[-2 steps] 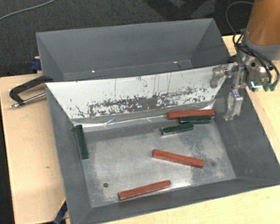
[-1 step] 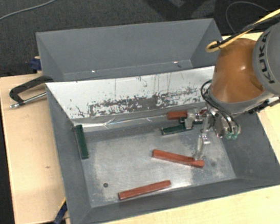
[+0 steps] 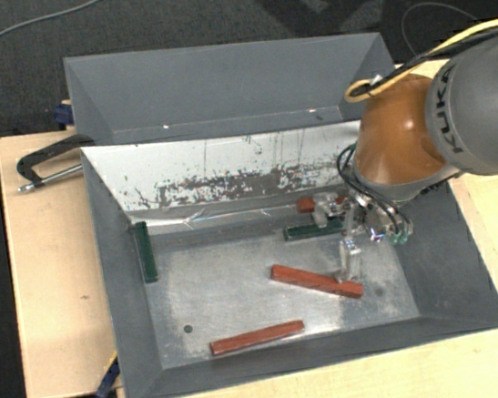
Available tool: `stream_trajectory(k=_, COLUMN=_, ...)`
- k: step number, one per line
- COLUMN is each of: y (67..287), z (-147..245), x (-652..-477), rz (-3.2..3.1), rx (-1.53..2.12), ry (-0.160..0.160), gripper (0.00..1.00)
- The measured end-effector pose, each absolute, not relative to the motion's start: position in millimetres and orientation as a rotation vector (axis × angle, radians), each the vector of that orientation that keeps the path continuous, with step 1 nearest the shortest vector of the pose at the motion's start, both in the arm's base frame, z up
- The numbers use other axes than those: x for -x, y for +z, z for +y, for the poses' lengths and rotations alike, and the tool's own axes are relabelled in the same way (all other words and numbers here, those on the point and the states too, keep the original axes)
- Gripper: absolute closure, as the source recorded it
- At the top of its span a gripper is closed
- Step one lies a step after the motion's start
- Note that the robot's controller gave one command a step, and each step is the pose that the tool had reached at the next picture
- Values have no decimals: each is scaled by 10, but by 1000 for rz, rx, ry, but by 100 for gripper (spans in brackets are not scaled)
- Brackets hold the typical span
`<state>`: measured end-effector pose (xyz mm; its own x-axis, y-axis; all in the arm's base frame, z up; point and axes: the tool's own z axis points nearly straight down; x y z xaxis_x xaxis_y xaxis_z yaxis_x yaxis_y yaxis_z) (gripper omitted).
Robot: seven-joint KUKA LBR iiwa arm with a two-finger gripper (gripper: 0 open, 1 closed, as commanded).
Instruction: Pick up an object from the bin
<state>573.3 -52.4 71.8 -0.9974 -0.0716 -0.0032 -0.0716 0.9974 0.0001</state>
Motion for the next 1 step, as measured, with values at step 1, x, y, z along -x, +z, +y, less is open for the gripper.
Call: stream_trajectory(k=1, y=726, z=-520, x=-5738, rz=3134, rx=114, ry=1, gripper=100)
